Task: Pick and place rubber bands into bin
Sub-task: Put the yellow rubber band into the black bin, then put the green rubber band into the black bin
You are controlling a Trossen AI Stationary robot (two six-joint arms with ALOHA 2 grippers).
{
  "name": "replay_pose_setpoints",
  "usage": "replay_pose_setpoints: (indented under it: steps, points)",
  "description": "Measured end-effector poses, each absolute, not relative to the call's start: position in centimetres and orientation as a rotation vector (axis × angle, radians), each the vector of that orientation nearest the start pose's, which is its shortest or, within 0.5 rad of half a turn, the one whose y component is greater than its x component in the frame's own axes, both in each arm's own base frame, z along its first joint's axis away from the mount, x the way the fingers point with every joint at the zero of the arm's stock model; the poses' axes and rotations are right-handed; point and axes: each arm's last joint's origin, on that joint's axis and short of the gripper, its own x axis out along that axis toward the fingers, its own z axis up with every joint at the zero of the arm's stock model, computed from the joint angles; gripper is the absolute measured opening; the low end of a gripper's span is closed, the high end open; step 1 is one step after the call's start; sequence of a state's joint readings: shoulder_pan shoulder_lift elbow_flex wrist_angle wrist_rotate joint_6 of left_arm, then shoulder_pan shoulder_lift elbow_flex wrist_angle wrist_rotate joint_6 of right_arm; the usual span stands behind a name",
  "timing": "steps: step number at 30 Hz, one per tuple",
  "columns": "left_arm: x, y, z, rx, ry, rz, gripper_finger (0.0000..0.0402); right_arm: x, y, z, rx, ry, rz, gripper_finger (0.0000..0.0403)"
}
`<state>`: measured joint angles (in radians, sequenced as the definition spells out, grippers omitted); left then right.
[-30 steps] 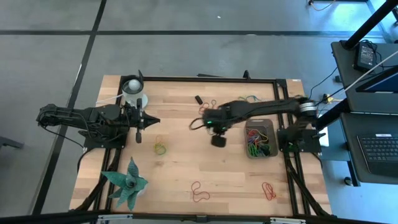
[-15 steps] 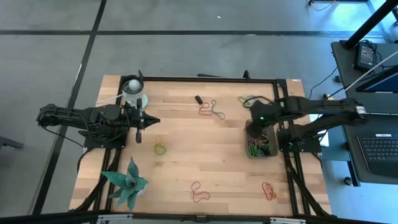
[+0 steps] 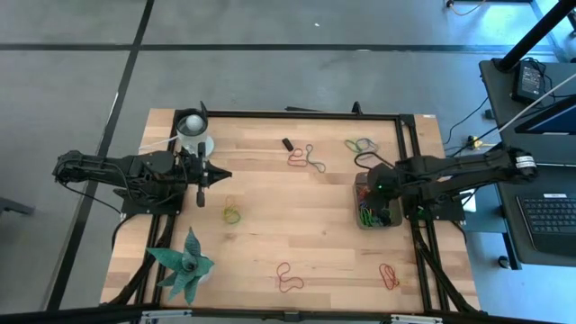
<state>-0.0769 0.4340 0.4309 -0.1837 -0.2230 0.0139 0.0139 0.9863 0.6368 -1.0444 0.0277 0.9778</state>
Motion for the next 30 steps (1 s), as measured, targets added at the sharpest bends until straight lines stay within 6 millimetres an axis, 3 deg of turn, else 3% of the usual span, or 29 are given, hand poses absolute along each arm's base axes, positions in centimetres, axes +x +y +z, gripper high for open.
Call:
replay_pose_setpoints:
  steps: [4,16,25,30]
  points:
    - [12.0,-0.3,25.6,0.042,0.186,0.144,0.0004,14.0,0.1,19.5,0.813,1.264,-0.721,0.0031]
    - [12.0,-0.3,25.6,0.041,0.186,0.144,0.0004,14.5,0.0,22.0,0.773,1.224,-0.708,0.0120]
    - [12.0,-0.3,25.6,0.044,0.181,0.148,0.0004,14.4,0.0,23.6,0.765,1.243,-0.711,0.0133]
    - [12.3,-0.2,25.7,0.037,0.174,0.172,0.0004,13.8,0.1,25.6,0.722,1.231,-0.653,0.0133]
